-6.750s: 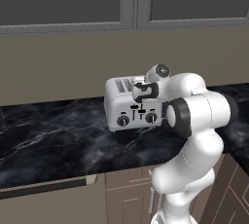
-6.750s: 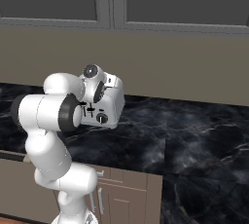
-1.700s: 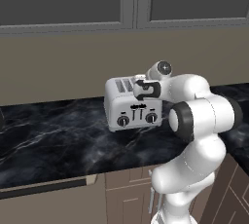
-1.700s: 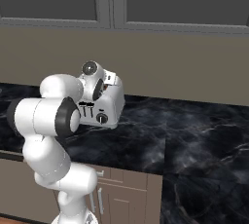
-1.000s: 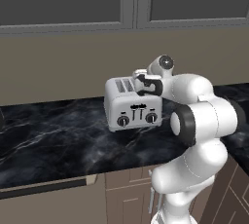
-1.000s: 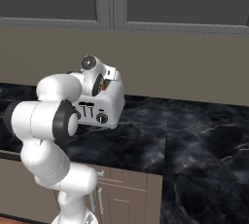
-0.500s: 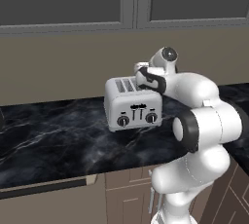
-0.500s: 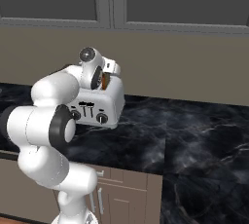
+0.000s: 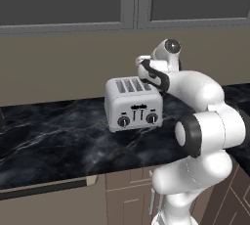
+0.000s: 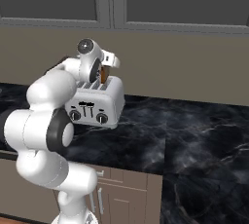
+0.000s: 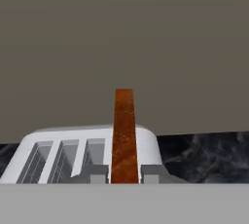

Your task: Start the toaster. Once the lever pops up, take the bread to the plate on the dining counter.

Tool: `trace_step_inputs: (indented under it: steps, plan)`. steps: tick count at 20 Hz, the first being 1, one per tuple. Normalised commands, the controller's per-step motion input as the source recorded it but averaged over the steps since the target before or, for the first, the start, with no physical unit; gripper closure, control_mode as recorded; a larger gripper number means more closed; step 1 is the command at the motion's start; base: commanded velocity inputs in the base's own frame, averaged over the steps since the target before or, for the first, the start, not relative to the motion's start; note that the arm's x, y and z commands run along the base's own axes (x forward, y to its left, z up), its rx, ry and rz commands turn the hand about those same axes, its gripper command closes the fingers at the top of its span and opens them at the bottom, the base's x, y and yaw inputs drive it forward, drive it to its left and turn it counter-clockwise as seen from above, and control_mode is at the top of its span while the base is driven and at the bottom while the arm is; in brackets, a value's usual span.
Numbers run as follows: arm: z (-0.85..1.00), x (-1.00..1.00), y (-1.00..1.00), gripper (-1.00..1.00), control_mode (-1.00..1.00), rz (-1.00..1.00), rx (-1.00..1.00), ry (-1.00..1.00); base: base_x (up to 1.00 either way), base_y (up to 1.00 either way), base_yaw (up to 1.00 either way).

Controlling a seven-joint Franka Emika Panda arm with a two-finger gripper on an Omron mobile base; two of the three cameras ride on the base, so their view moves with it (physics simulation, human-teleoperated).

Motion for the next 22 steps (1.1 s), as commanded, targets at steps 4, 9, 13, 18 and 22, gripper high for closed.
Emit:
trace_step_inputs:
  steps: [4,9,13,18,22]
  plan:
    - [0.40,-0.07,0.00,1.00,-1.00,0.00,0.00,0.00,0.00,0.00,0.00]
    - [0.41,-0.10,0.00,1.00,-1.00,0.00,0.00,0.00,0.00,0.00,0.00]
    - [0.41,-0.13,0.00,1.00,-1.00,0.00,0.00,0.00,0.00,0.00,0.00]
    - [0.41,-0.17,0.00,1.00,-1.00,0.00,0.00,0.00,0.00,0.00,0.00]
    - [0.36,-0.17,0.00,1.00,-1.00,0.00,0.00,0.00,0.00,0.00,0.00]
